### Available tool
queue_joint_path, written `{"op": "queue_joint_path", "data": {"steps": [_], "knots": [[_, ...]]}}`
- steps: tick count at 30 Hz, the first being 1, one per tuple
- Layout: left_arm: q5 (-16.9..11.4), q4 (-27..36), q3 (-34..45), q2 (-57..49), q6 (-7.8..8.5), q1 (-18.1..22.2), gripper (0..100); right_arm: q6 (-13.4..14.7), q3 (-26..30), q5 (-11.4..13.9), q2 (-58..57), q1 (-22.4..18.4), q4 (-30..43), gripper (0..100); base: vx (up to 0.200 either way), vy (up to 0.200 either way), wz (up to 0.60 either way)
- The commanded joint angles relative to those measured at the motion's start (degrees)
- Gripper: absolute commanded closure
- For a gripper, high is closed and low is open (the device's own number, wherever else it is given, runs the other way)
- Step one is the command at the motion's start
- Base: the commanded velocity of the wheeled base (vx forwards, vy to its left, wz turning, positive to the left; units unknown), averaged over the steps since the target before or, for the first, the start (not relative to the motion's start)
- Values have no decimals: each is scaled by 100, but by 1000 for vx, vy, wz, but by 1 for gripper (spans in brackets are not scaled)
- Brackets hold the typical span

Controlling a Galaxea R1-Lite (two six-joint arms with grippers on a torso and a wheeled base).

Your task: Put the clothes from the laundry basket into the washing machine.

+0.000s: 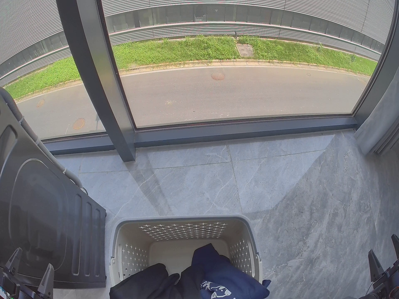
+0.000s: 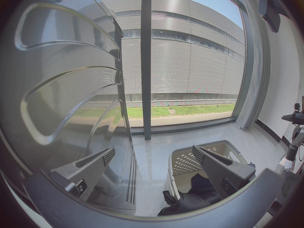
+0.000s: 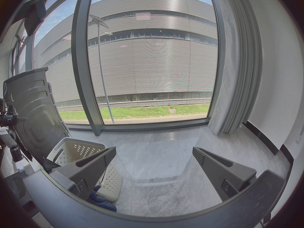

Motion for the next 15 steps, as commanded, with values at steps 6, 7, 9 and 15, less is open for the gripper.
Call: {"op": "queue_joint_path", "data": {"steps": [6,7,9,15], "knots": [[0,0,101,-77,-4,1,0,0,101,2,-94,4,-2,0,-200,0,0],[0,0,101,-77,-4,1,0,0,101,2,-94,4,-2,0,-200,0,0],[0,0,101,-77,-4,1,0,0,101,2,-94,4,-2,0,-200,0,0],[0,0,101,-77,-4,1,0,0,101,2,-94,4,-2,0,-200,0,0]]}}
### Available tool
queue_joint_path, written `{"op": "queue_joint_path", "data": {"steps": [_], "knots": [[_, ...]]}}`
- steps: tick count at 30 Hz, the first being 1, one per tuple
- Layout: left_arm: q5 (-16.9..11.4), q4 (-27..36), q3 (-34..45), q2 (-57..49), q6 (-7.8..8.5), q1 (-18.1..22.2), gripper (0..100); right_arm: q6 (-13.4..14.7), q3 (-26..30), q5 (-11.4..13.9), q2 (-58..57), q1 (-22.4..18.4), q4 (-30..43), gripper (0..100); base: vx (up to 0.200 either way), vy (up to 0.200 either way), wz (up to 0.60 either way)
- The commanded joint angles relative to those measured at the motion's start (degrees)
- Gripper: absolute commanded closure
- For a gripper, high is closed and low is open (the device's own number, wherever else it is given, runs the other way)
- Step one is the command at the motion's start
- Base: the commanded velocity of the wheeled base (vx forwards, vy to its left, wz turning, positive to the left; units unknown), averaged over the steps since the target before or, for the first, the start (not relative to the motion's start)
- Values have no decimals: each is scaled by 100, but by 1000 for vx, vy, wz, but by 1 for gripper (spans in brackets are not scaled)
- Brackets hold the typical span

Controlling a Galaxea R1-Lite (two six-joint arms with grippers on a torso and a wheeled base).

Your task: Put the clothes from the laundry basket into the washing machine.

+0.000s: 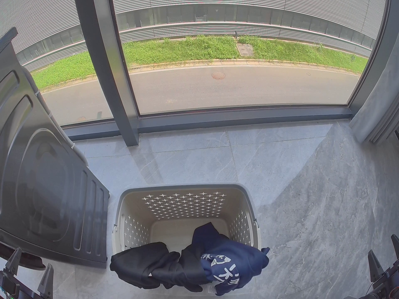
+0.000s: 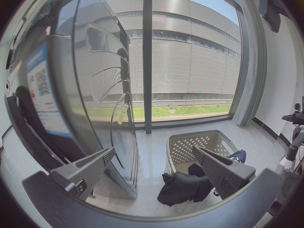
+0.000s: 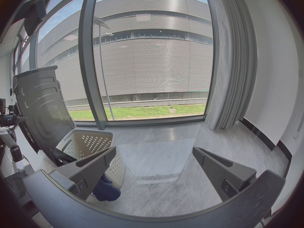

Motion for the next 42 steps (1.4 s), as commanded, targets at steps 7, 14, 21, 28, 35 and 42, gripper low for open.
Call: {"op": "queue_joint_path", "data": {"steps": [7,14,21,28,35,42], "knots": [[0,0,101,-77,-1,-1,0,0,101,3,-94,0,-2,0,-200,0,0],[0,0,101,-77,-1,-1,0,0,101,3,-94,0,-2,0,-200,0,0],[0,0,101,-77,-1,-10,0,0,101,3,-94,0,-2,0,-200,0,0],[0,0,101,-77,-1,-1,0,0,101,3,-94,0,-2,0,-200,0,0],[0,0,101,-77,-1,-1,0,0,101,3,-94,0,-2,0,-171,0,0],[0,0,101,-77,-1,-1,0,0,101,3,-94,0,-2,0,0,0,0]]}}
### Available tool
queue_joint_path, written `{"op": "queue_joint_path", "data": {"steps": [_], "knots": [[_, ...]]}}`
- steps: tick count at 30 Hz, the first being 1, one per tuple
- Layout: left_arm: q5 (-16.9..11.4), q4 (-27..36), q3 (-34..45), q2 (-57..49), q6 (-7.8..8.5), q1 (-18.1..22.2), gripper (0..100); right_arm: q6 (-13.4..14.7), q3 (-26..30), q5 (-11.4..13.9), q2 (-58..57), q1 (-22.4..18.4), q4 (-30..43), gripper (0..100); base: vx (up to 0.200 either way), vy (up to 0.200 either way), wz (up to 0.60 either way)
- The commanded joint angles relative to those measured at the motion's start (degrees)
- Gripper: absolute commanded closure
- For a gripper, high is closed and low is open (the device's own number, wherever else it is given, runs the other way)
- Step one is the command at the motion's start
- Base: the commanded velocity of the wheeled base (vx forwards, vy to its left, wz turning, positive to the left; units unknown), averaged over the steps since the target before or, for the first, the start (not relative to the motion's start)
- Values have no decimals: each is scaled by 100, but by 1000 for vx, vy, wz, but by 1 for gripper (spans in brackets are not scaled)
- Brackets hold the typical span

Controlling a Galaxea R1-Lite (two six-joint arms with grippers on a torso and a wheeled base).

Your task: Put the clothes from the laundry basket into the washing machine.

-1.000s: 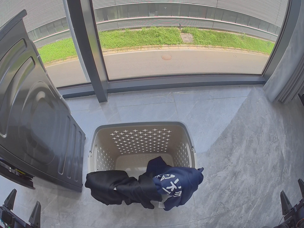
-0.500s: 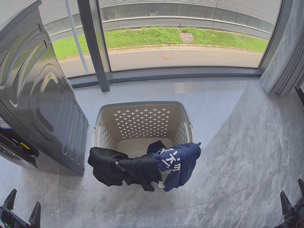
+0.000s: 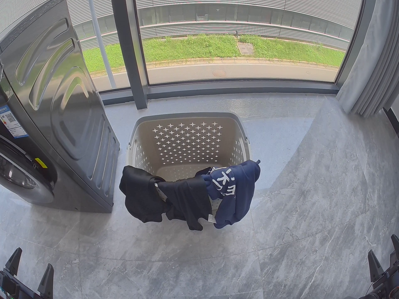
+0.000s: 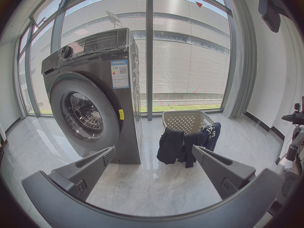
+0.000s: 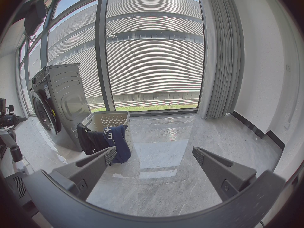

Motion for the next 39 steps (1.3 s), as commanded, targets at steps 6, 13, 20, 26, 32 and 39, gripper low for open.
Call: {"op": "queue_joint_path", "data": {"steps": [6,13,20,26,32,39], "knots": [[-9,0,101,-75,-13,1,0,2,101,2,-93,0,-4,0,0,167,0],[-9,0,101,-75,-13,1,0,2,101,2,-93,0,-4,0,0,200,0],[-9,0,101,-75,-13,-8,0,2,101,2,-93,0,-4,0,0,200,0],[-9,0,101,-75,-13,1,0,2,101,2,-93,0,-4,0,0,200,0],[-9,0,101,-75,-13,-8,0,2,101,2,-93,0,-4,0,0,200,0],[-9,0,101,-75,-4,1,0,2,101,2,-93,0,-4,0,0,200,0]]}}
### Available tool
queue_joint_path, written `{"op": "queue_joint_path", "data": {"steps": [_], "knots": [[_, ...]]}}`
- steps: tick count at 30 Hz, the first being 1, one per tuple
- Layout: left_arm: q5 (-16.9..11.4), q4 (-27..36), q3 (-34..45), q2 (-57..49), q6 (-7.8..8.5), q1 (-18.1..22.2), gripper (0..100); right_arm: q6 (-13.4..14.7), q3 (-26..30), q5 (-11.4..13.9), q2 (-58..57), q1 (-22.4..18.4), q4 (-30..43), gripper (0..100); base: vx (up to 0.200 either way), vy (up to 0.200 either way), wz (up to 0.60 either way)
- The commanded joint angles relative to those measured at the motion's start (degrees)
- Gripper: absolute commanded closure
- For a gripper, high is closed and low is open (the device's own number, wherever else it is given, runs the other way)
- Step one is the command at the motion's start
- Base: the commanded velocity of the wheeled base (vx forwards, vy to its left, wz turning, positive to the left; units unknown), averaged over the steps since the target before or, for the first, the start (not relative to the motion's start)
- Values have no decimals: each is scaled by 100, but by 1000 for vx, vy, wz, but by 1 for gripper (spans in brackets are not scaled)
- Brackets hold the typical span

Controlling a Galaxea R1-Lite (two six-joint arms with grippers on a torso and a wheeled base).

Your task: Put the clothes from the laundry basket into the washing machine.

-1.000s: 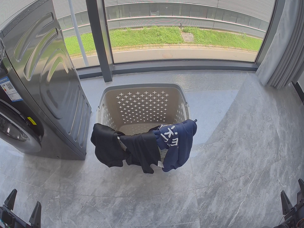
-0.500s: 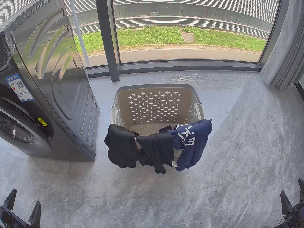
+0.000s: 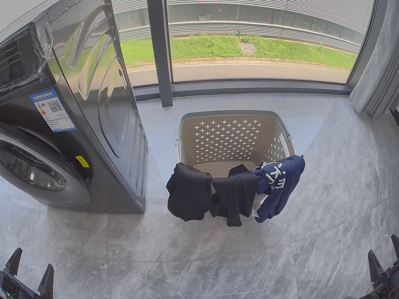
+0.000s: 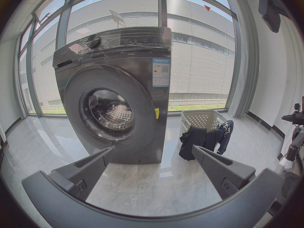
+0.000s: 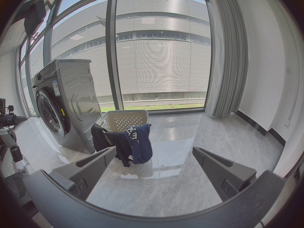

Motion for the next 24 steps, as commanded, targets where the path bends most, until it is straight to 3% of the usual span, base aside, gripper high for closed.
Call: {"op": "queue_joint_path", "data": {"steps": [1,7,13,22,24], "knots": [[-8,2,101,-77,5,2,0,0,101,2,-93,0,-6,0,0,200,0],[-8,-6,101,-77,22,-7,0,0,101,2,-93,0,-6,0,0,200,0],[-8,2,101,-77,22,2,0,0,101,2,-93,0,-6,0,0,0,0],[-8,2,101,-77,5,-7,0,0,101,2,-93,0,-6,0,-200,0,0],[-8,2,101,-77,5,2,0,0,101,2,-93,0,-6,0,0,0,0]]}}
